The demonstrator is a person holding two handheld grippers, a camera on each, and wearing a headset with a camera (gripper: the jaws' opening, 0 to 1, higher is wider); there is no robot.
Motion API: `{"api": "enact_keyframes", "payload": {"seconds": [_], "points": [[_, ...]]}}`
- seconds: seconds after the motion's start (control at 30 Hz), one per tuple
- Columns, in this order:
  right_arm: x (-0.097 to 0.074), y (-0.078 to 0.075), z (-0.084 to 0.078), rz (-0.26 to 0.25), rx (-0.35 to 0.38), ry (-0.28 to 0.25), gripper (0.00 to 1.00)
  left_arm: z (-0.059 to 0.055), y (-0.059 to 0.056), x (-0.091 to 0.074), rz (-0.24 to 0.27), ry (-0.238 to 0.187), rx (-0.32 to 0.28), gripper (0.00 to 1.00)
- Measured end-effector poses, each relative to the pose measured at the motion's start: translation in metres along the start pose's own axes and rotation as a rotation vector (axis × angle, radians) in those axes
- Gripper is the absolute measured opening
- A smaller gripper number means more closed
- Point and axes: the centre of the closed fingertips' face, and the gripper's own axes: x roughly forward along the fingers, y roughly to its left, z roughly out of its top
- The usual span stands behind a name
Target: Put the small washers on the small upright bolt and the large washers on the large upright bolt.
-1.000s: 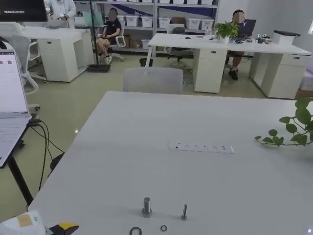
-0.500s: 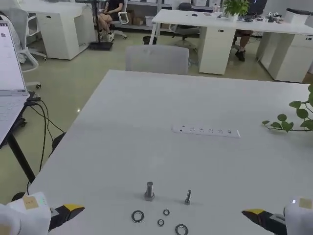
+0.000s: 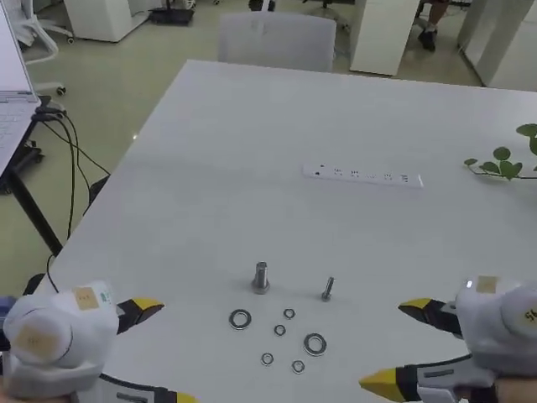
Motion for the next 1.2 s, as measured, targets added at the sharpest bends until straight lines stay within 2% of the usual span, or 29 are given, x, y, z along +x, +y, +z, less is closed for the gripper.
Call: {"api": "enact_keyframes", "payload": {"seconds": [0.17, 0.23, 0.33, 0.43, 0.8, 1.0, 1.2], "points": [[0.017, -0.004, -0.006, 0.012, -0.078, 0.077, 0.8, -0.003, -0.001, 0.005, -0.012, 0.005, -0.007, 0.91], [0.026, -0.004, -0.001, 0.024, -0.1, 0.074, 0.78, -0.003, -0.003, 0.008, -0.019, 0.015, 0.001, 0.9], [0.036, -0.004, 0.001, 0.047, -0.14, 0.11, 0.77, -0.003, -0.004, 0.011, -0.032, 0.02, 0.017, 0.89], [0.045, -0.002, 0.003, 0.062, -0.189, 0.137, 0.76, 0.001, -0.006, 0.013, -0.045, 0.012, 0.02, 0.89], [0.076, -0.006, -0.006, 0.127, -0.311, 0.251, 0.68, 0.006, -0.002, 0.014, -0.052, -0.006, 0.026, 0.86], [0.087, -0.006, -0.012, 0.147, -0.376, 0.297, 0.65, 0.002, 0.002, 0.012, -0.051, -0.019, 0.005, 0.86], [0.1, -0.006, -0.024, 0.161, -0.422, 0.352, 0.61, -0.006, 0.004, 0.01, -0.043, -0.007, 0.016, 0.86]]}}
